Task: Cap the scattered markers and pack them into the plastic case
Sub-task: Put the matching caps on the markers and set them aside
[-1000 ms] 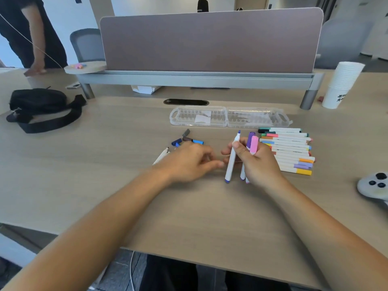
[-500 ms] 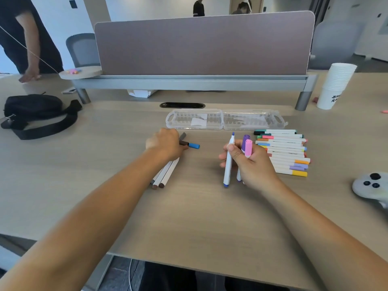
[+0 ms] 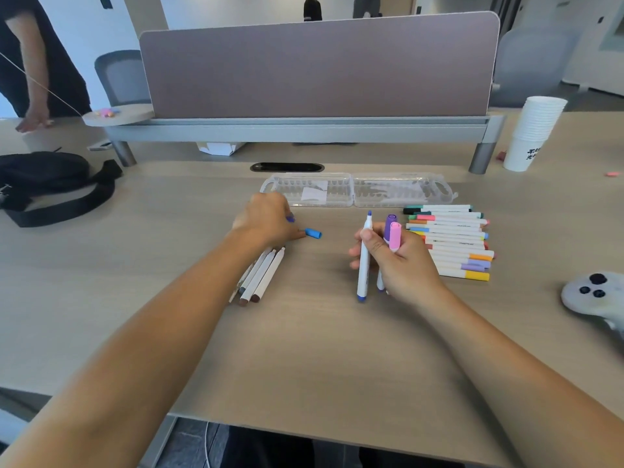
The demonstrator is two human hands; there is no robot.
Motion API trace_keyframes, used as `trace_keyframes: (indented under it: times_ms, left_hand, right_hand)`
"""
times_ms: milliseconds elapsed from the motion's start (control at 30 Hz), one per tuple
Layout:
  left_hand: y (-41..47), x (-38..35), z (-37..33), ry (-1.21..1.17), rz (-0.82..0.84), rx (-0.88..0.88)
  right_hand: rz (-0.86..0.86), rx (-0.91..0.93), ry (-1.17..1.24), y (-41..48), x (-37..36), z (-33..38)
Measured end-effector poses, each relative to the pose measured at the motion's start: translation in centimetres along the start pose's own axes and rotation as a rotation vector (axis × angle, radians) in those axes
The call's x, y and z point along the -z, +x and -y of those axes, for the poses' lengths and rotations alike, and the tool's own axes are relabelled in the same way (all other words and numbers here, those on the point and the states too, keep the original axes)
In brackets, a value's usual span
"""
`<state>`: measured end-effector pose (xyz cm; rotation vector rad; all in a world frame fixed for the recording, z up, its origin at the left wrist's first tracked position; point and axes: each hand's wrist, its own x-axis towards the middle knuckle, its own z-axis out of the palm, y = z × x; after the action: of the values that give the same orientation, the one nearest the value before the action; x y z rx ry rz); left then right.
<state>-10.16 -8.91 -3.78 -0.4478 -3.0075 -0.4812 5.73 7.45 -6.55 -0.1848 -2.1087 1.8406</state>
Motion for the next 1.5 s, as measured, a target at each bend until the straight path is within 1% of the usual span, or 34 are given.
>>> trace_keyframes:
  times_ms: [67, 100, 167, 200, 267, 333, 433, 500, 600, 933, 1100, 1233, 1333, 1400, 1500]
  left_hand:
    - [-0.9, 0.6, -0.2, -0.217, -0.015, -0.078]
    - [-1.7, 0.8, -0.5, -0.384, 0.000, -0.111]
    - [-3.4, 1.0, -1.2, -0.783, 0.103, -0.139]
    - [-4.0, 1.0, -1.5, -0.912, 0.140, -0.154]
    - [-4.9, 0.8, -2.0, -1.003, 0.142, -0.194]
    - [-5.4, 0.6, -2.4, -1.049, 0.097, -0.224]
    - [-5.7, 0.1, -2.4, -1.109, 0.055, -0.254]
    - [-5.8, 0.0, -2.1, -1.131, 0.076, -0.278]
    - [-5.7, -0.2, -1.6, -1.230, 0.116, -0.272]
    - [-5.9, -0.7, -1.9, -1.284, 0.149, -0.295]
    - [-6.3, -1.2, -2.3, -1.169, 0.148, -0.317]
    - [-6.6, -1.6, -2.7, -1.062, 0.067, -0.352]
    - [-6.7, -1.8, -3.0, -0.968, 0.010, -0.382]
    - [-6.6, -1.9, -3.1, -0.959, -0.013, -0.397]
    - [-6.8, -1.7, -3.4, -0.932, -0.057, -0.443]
  right_hand:
    - [-0.011, -0.002, 0.013, 0.0, 0.0, 0.1]
    - [-0.012, 0.000, 0.022, 0.1, 0.0, 0.2]
    - [-0.011, 0.019, 0.027, 0.0, -0.1, 0.3]
    - [-0.015, 0.033, 0.020, -0.1, -0.2, 0.4]
    - [-0.035, 0.071, -0.025, -0.2, -0.4, 0.4]
    - [-0.064, 0.091, -0.054, -0.2, -0.5, 0.5]
    - [-0.067, 0.050, -0.014, -0.3, -0.5, 0.7]
    - [-0.039, 0.021, -0.023, -0.4, -0.3, 0.7]
    - [-0.018, -0.012, -0.046, -0.5, -0.2, 0.7]
    - [0.075, -0.048, -0.132, -0.6, -0.3, 0.4]
    - [0.079, -0.014, -0.154, -0.5, -0.3, 0.0]
    - [0.048, 0.021, -0.166, -0.5, -0.4, -0.3]
    - [0.036, 0.063, -0.240, -0.3, -0.5, -0.5]
    - [0.033, 0.080, -0.274, -0.3, -0.5, -0.4]
    - [0.019, 0.107, -0.258, -0.3, -0.4, -0.3]
